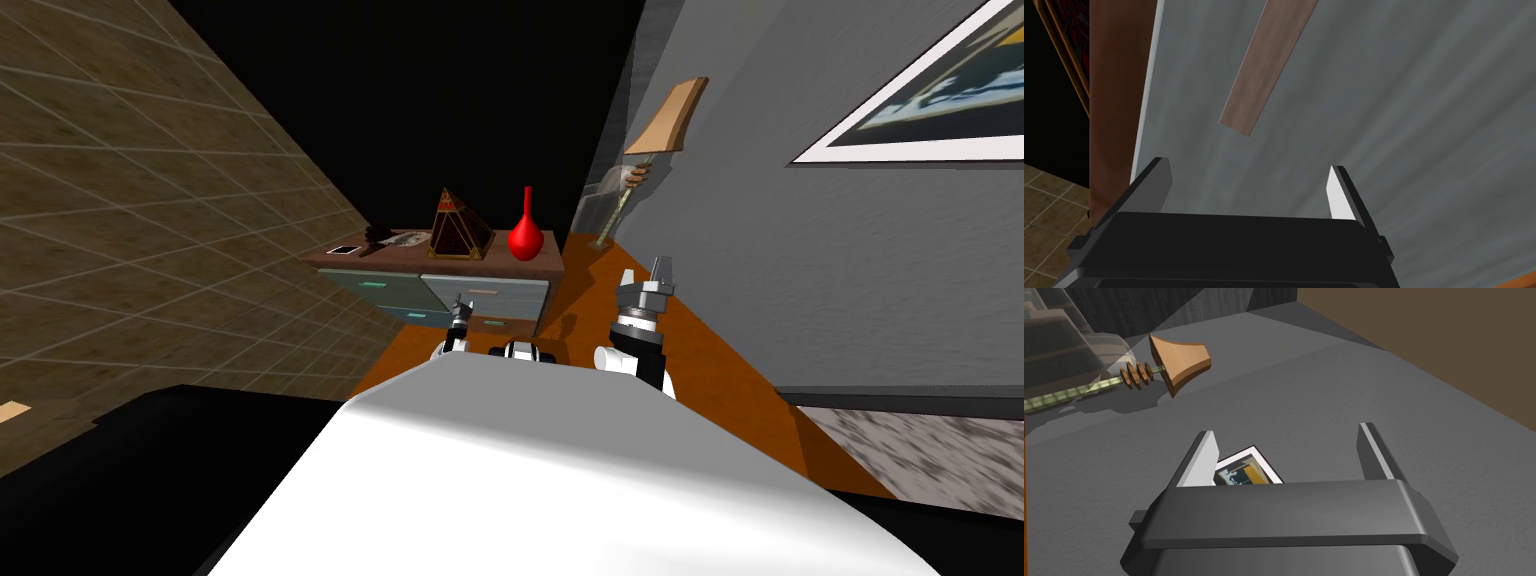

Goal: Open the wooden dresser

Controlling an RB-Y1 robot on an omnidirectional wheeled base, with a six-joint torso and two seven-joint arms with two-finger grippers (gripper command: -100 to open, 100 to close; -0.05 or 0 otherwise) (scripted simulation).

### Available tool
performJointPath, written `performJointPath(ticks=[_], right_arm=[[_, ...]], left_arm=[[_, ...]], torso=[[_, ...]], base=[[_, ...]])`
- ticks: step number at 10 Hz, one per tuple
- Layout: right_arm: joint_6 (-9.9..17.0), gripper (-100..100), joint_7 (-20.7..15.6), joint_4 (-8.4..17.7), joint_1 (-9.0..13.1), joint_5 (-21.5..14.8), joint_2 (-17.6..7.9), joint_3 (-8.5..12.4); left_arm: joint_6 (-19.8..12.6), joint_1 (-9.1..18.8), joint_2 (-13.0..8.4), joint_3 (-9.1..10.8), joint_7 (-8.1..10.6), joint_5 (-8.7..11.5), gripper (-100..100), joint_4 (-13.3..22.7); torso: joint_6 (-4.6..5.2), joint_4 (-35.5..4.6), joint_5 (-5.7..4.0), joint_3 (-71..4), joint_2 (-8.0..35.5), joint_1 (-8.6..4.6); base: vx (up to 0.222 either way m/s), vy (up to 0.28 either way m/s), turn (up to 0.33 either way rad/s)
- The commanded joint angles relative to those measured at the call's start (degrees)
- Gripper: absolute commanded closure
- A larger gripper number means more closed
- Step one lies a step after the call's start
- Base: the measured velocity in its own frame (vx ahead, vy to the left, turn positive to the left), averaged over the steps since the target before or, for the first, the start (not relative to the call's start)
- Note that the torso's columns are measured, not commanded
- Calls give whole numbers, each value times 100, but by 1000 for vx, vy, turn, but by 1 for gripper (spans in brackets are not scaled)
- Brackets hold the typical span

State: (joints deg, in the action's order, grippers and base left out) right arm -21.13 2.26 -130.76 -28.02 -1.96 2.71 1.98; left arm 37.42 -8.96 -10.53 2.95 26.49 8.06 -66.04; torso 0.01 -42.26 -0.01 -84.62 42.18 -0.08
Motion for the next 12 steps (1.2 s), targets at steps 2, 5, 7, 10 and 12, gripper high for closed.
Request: performJointPath(ticks=[2, 5, 7, 10, 12], right_arm=[[0, 0, 0, 0, 0, 0, 0, 0], [0, 0, 0, 0, 0, 0, 0, 0], [0, 0, 0, 0, 0, 0, 0, 0], [0, 0, 0, 0, 0, 0, 0, 0], [0, 0, 0, 0, 0, 0, 0, 0]], left_arm=[[-36, 624, 228, 100, -198, -47, -100, 603], [-61, 1062, 447, 201, -393, -91, -100, 929], [-61, 1340, 447, 201, -393, -91, -100, 1157], [-85, 1723, 665, 301, -588, -136, -100, 1467], [-85, 1945, 665, 301, -588, -136, -100, 1700]], torso=[[-1, -3, 2, 8, 14, 6], [-1, -1, 2, 6, 13, 10], [-1, -4, 4, 7, 12, 14], [-1, -5, 2, 13, 25, 13], [0, -3, 2, 6, 9, 8]], base=[[-73, 41, -1], [-56, 34, 22], [-36, 36, -3], [-65, 38, 23], [-27, 27, -5]])
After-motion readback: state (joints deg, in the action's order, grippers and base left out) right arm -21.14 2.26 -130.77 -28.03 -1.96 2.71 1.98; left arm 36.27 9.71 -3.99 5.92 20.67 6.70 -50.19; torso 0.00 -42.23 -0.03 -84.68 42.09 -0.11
